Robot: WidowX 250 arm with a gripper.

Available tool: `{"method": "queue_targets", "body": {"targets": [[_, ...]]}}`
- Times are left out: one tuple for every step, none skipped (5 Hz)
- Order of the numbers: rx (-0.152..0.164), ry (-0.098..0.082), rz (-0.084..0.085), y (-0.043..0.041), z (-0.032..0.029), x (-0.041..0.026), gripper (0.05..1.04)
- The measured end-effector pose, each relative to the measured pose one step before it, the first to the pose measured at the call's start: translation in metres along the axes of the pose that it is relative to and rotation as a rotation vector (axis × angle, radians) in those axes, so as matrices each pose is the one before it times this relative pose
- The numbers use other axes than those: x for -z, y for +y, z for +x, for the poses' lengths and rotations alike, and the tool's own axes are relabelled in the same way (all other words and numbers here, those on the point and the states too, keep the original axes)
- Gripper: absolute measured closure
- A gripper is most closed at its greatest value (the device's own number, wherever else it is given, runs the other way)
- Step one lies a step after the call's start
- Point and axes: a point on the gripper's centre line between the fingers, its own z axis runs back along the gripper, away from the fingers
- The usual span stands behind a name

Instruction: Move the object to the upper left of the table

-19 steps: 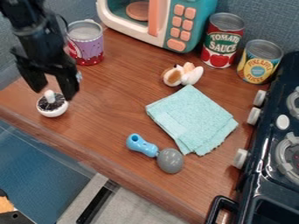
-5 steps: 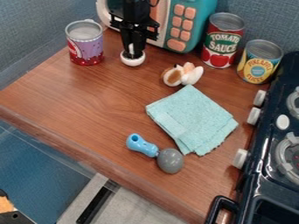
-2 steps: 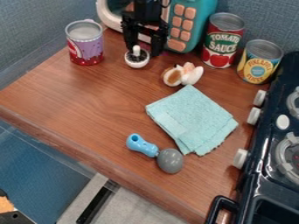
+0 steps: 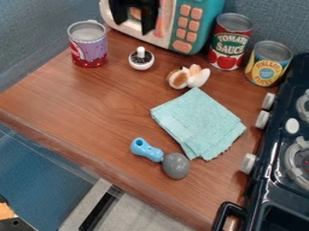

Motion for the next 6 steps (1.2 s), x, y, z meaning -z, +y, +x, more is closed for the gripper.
{"method": "queue_targets", "body": {"targets": [[0.0038, -0.0073, 0.0031, 0.001, -0.00008, -0.00344, 0.082], [0.0, 0.0, 0.0, 0.0, 0.0, 0.0, 0.082], [0.0, 0.0, 0.0, 0.0, 0.0, 0.0, 0.082], [0.0001, 0.0, -0.0001, -0.0001, -0.00011, -0.00062, 0.082], [-0.0001, 0.0, 0.0001, 0.0001, 0.00011, 0.00062, 0.082], [0.0, 0.0, 0.0, 0.0, 0.0, 0.0, 0.082]]}}
